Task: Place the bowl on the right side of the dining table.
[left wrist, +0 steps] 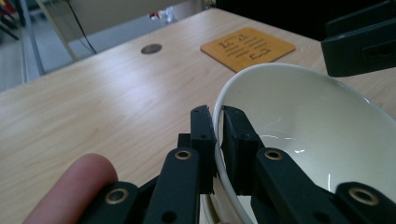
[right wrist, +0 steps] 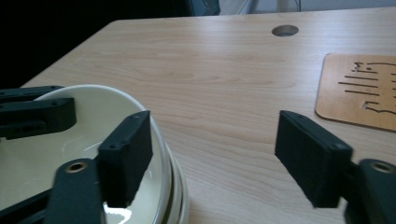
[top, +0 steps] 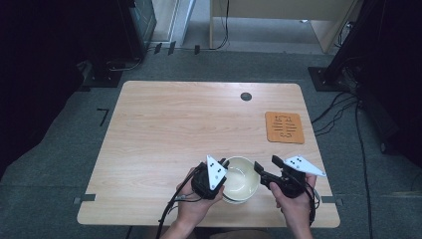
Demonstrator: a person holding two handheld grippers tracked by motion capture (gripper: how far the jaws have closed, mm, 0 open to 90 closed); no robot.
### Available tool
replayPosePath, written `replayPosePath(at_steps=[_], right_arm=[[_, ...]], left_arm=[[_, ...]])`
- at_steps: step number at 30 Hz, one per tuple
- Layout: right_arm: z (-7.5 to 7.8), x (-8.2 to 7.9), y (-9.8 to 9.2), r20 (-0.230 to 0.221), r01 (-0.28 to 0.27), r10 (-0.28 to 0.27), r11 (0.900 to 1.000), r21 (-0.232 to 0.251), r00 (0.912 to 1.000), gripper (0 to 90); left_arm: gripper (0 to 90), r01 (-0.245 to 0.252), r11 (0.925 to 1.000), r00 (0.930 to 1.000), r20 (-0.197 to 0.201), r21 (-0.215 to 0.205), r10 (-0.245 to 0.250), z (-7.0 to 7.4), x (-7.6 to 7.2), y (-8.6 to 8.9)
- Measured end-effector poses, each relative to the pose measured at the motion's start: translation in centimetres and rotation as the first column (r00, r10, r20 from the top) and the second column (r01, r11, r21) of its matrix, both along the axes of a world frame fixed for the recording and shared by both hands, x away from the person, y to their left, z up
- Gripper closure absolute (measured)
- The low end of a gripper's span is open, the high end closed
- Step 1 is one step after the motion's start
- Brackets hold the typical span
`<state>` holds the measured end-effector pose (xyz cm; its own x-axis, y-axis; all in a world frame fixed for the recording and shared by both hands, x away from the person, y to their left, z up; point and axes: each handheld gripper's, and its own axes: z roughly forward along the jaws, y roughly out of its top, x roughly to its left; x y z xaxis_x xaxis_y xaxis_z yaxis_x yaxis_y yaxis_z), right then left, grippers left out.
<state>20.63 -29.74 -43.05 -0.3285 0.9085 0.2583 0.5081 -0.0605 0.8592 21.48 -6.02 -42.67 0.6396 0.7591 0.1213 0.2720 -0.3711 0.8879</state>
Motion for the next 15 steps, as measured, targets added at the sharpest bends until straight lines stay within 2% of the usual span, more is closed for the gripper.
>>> replayPosePath(at_steps=[1,2,3,6,7,8,9,10,11,15], right_arm=[[0.0,0.0,0.0,0.0,0.0,0.0,1.0,0.0,1.0,32.0],[0.2,0.0,0.0,-0.003,-0.031,0.031,0.999,0.033,0.9995,35.3],[0.2,0.0,0.0,-0.005,-0.041,0.041,0.998,0.038,0.9991,36.2],[0.3,-0.1,0.4,-0.009,-0.075,0.076,0.996,0.053,0.9971,37.9],[0.3,-0.1,0.4,-0.009,-0.075,0.076,0.996,0.053,0.9971,37.9],[0.3,-0.1,0.7,-0.013,-0.081,0.082,0.995,0.049,0.9965,42.4],[0.3,-0.1,0.7,-0.013,-0.081,0.082,0.995,0.049,0.9965,42.4],[0.1,0.0,1.1,-0.024,-0.083,0.084,0.996,0.031,0.9962,47.0],[0.1,0.0,1.1,-0.024,-0.083,0.084,0.996,0.031,0.9962,47.0],[-0.5,0.3,2.3,-0.083,-0.089,0.089,0.996,0.01,0.9925,52.0]], left_arm=[[84.0,0.0,1.0,0.9999,0.011,-0.006,0.001,0.0,-0.1,0.0],[84.0,-0.007,0.9999,0.9993,0.036,-0.015,0.008,0.2,-0.2,0.0],[84.0,-0.009,0.9998,0.9987,0.049,-0.019,0.01,0.4,-0.3,0.0],[84.0,-0.013,0.9994,0.9974,0.07,-0.033,0.016,0.7,-0.4,0.0],[84.0,-0.013,0.9994,0.9974,0.07,-0.033,0.016,0.7,-0.4,0.0],[84.0,-0.014,0.9993,0.9966,0.08,-0.035,0.017,0.8,-0.4,0.0],[84.0,-0.014,0.9993,0.9966,0.08,-0.035,0.017,0.8,-0.4,0.0],[84.0,-0.014,0.9991,0.9958,0.089,-0.041,0.018,0.9,-0.4,0.1],[84.0,-0.014,0.9991,0.9958,0.089,-0.041,0.018,0.9,-0.4,0.1],[84.0,-0.013,0.9984,0.9934,0.113,-0.055,0.02,1.2,-0.7,0.1]])
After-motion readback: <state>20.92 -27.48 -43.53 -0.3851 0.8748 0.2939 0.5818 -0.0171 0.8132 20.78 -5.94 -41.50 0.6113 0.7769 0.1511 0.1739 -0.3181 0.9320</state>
